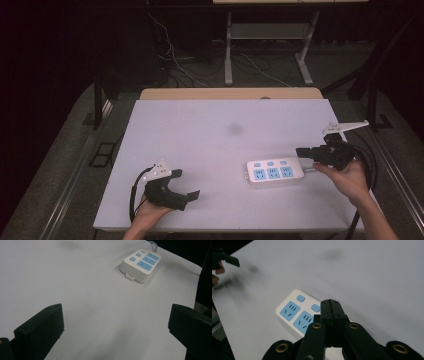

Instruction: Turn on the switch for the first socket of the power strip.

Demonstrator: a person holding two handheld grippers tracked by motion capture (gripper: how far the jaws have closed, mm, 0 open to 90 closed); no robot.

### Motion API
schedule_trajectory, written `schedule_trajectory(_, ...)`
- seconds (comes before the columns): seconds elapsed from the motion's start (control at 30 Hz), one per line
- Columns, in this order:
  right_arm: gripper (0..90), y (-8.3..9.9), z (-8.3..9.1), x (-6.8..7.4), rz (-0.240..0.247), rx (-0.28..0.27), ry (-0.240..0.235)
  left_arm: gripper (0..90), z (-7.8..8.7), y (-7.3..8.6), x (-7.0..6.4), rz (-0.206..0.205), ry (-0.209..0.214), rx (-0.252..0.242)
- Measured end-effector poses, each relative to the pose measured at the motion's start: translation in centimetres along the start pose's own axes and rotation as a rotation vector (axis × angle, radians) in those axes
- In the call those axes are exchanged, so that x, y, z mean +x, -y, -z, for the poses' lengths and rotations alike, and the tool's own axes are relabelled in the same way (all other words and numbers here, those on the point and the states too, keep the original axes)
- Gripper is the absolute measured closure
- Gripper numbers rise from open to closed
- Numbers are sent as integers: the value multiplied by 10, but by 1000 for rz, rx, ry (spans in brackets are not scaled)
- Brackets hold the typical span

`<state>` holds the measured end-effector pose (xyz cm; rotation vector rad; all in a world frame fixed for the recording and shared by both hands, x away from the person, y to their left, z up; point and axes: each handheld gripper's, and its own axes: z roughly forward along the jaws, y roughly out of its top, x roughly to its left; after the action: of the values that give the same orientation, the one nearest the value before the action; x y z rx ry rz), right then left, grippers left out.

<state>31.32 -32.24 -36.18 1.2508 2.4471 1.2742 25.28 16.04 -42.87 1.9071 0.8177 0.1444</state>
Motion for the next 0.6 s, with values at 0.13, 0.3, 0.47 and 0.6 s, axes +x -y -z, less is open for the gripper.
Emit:
schedule_trajectory(0.13, 893, 11, 4, 2, -71, -65, -16, 0, 0, 0, 0, 1, 0, 0)
schedule_trajectory(0.3, 624, 25, 4, 7, -130, -130, -18, 0, 0, 0, 0, 1, -1, 0)
schedule_trajectory(0.47, 391, 37, 1, 14, -145, -180, -21, 0, 0, 0, 0, 0, -2, 2)
schedule_trajectory(0.6, 149, 43, -2, 21, -134, -184, -36, 0, 0, 0, 0, -1, -1, 2)
